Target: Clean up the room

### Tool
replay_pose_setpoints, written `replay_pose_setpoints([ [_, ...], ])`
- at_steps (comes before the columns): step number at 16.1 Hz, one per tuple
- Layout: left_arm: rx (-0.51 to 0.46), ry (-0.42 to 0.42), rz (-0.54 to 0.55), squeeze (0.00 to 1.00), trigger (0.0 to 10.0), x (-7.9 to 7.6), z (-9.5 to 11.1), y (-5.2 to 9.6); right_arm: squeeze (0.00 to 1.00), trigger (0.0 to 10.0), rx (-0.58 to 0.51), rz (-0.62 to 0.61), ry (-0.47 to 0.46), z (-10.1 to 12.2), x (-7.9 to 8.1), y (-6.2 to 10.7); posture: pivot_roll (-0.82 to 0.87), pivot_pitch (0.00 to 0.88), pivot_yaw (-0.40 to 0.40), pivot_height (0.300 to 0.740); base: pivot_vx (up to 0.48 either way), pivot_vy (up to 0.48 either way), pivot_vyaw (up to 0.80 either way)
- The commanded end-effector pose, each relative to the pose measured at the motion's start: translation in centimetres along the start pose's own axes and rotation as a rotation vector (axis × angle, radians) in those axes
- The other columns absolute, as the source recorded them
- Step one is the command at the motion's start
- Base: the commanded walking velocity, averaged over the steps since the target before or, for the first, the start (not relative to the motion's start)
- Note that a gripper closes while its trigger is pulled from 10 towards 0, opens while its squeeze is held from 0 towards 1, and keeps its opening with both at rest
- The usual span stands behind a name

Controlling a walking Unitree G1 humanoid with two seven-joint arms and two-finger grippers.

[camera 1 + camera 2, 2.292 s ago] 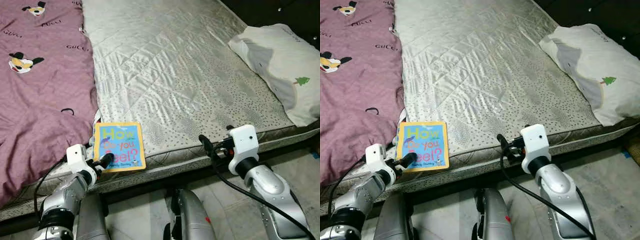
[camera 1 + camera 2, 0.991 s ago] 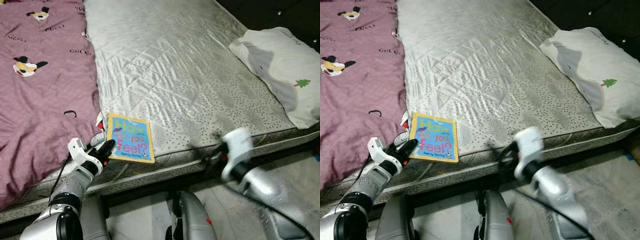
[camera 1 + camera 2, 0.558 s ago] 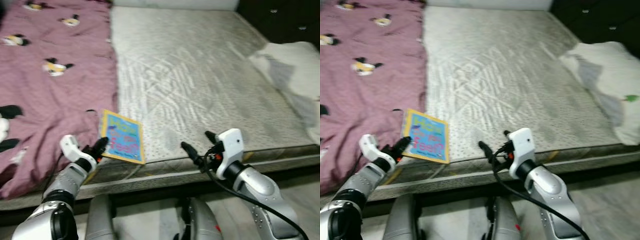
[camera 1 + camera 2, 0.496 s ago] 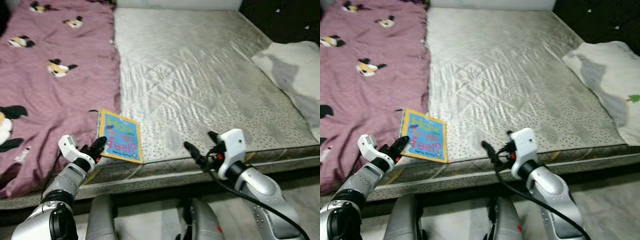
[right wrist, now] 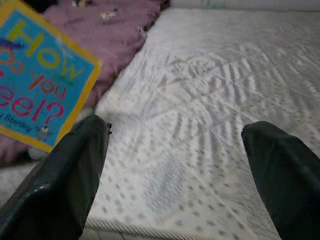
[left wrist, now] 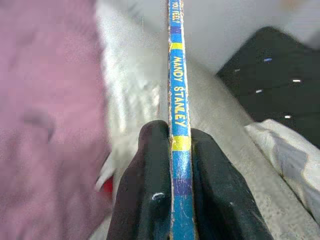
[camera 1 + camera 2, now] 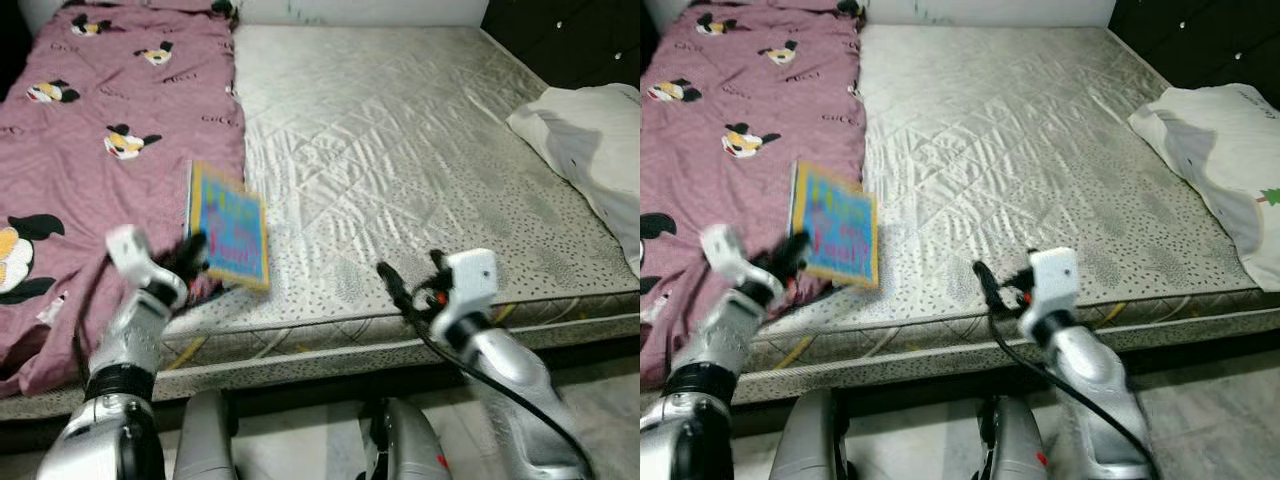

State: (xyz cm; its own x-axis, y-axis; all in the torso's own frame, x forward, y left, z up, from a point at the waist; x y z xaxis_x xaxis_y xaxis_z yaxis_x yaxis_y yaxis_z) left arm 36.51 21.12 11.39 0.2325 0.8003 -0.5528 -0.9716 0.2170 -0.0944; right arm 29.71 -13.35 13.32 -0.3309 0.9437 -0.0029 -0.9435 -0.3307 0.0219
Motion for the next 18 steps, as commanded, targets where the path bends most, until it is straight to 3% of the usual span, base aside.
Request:
replay_pose_setpoints([
  [1, -0.055, -0.076, -0.029, 0.00, 0.0, -1.0, 1.4, 0.0, 0.00, 10.0, -0.016, -0.027, -0.020, 0.2, 0.0, -0.4, -0.06, 0.027, -0.010, 0.579, 0.000, 0.000, 0.00],
  [2, -0.107, -0.204, -0.035, 0.00, 0.0, -2.0, 2.1, 0.8, 0.00, 10.0, -0.036, -0.046, -0.076, 0.3, 0.5, -1.0, -0.03, 0.017, -0.003, 0.579, 0.000, 0.000, 0.00],
  [4, -0.131, -0.328, -0.051, 0.00, 0.0, -3.1, 2.1, 1.8, 0.00, 10.0, -0.053, -0.065, -0.132, 0.4, 0.9, -1.6, -0.02, 0.010, 0.003, 0.579, 0.000, 0.000, 0.00],
  [6, -0.178, -0.474, 0.008, 0.00, 0.0, -4.2, 1.5, 4.0, 0.00, 10.0, -0.109, -0.149, -0.207, 1.0, 0.4, -2.5, 0.00, 0.000, 0.011, 0.579, 0.000, 0.000, 0.00],
  [12, -0.104, -0.423, 0.022, 0.00, 0.0, -6.0, -2.2, 5.1, 0.00, 10.0, -0.189, -0.180, -0.261, 2.6, 0.2, -4.2, 0.00, 0.000, 0.025, 0.613, 0.000, 0.000, 0.00],
  [18, -0.091, -0.413, 0.036, 0.00, 0.0, -6.3, -2.5, 5.0, 0.00, 10.0, -0.200, -0.188, -0.260, 2.7, 0.1, -5.0, 0.01, 0.000, 0.026, 0.673, 0.000, 0.000, 0.00],
])
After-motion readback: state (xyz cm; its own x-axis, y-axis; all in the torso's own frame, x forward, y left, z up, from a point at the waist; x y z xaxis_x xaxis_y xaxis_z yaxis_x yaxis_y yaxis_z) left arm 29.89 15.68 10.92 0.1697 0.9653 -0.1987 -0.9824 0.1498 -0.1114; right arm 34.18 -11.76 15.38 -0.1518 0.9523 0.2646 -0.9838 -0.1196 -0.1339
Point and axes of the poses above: a point about 5 cm out from each wrist's last joint towards the gripper, its own y axis pointing back from the gripper into the wrist, its own z axis along the axis of the wrist's last joint, x = y × z, the point moved 2 cm from there along -y, pointing out of the wrist towards the gripper, and after that the axes turned 3 degrees about y, right-handed, at the moved point
